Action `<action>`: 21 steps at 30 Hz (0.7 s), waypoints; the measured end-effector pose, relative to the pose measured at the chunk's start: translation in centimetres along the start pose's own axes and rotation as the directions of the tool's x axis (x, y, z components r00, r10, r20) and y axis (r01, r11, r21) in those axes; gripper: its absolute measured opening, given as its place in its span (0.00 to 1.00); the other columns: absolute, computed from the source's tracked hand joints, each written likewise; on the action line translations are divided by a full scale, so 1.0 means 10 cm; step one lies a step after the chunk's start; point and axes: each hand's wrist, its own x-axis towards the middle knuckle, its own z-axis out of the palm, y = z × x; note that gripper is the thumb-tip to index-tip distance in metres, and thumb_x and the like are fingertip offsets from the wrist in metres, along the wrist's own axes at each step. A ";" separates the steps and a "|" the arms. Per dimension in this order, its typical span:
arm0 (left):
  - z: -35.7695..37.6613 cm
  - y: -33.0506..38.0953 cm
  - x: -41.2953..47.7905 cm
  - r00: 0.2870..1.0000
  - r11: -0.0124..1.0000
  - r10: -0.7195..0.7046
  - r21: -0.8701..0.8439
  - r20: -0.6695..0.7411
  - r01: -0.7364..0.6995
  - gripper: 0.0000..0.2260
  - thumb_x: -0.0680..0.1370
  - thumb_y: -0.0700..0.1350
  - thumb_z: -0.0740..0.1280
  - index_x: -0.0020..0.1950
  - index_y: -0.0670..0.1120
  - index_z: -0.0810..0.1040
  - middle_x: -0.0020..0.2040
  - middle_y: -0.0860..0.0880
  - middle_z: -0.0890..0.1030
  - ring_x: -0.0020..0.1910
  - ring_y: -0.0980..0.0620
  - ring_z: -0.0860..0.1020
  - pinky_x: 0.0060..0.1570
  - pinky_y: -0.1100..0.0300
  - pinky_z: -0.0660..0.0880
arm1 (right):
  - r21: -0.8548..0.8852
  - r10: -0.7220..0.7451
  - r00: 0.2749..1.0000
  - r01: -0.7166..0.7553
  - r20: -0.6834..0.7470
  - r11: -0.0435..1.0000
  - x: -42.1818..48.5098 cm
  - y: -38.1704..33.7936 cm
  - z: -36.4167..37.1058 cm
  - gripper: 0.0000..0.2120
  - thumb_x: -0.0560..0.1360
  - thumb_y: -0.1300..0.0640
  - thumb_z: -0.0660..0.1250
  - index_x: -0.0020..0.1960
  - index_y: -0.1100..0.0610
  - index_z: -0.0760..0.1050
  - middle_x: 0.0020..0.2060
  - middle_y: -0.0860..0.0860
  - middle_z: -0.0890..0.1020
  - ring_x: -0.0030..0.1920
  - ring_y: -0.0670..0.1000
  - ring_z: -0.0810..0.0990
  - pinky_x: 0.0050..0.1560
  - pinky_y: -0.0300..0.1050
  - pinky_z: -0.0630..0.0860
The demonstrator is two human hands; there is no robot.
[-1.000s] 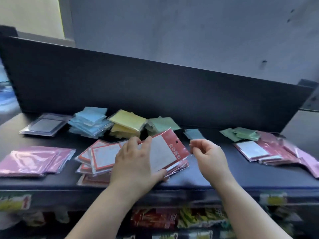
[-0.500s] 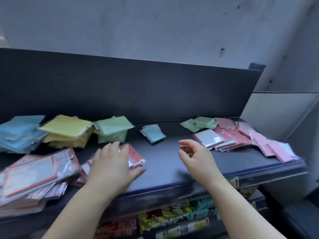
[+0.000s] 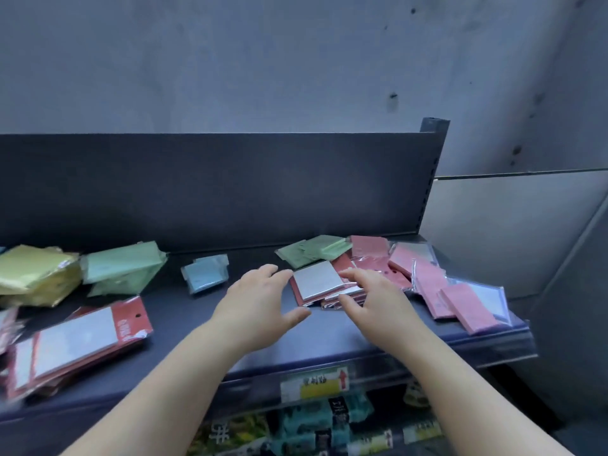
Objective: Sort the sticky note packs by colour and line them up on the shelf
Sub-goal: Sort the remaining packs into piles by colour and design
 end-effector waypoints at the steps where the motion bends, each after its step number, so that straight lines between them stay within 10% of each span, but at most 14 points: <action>1: 0.03 0.07 0.07 1.000 1.000 0.007 -0.017 0.002 -0.007 0.33 0.76 0.64 0.61 0.77 0.51 0.59 0.75 0.52 0.62 0.73 0.51 0.61 0.70 0.54 0.62 | -0.011 -0.008 1.000 0.008 0.001 1.000 0.01 0.08 -0.06 0.19 0.78 0.54 0.63 0.69 0.51 0.70 0.65 0.47 0.74 0.65 0.46 0.71 0.63 0.37 0.64; 14: 0.20 0.18 1.35 0.985 0.993 -0.106 -0.034 0.134 0.111 0.32 0.77 0.64 0.59 0.77 0.50 0.59 0.73 0.45 0.65 0.70 0.44 0.67 0.66 0.50 0.68 | -0.083 0.096 0.995 -0.098 -0.026 0.992 0.28 0.84 -0.43 0.18 0.76 0.53 0.65 0.66 0.51 0.72 0.63 0.47 0.76 0.63 0.45 0.72 0.60 0.33 0.63; 21: 0.40 0.06 2.02 0.963 0.990 -0.078 -0.096 0.260 0.106 0.33 0.74 0.67 0.61 0.73 0.48 0.67 0.68 0.47 0.74 0.64 0.46 0.73 0.61 0.56 0.71 | -0.219 0.312 0.949 -0.295 0.044 0.930 0.58 1.18 -0.63 0.34 0.73 0.40 0.65 0.74 0.48 0.61 0.71 0.48 0.67 0.70 0.49 0.66 0.69 0.45 0.63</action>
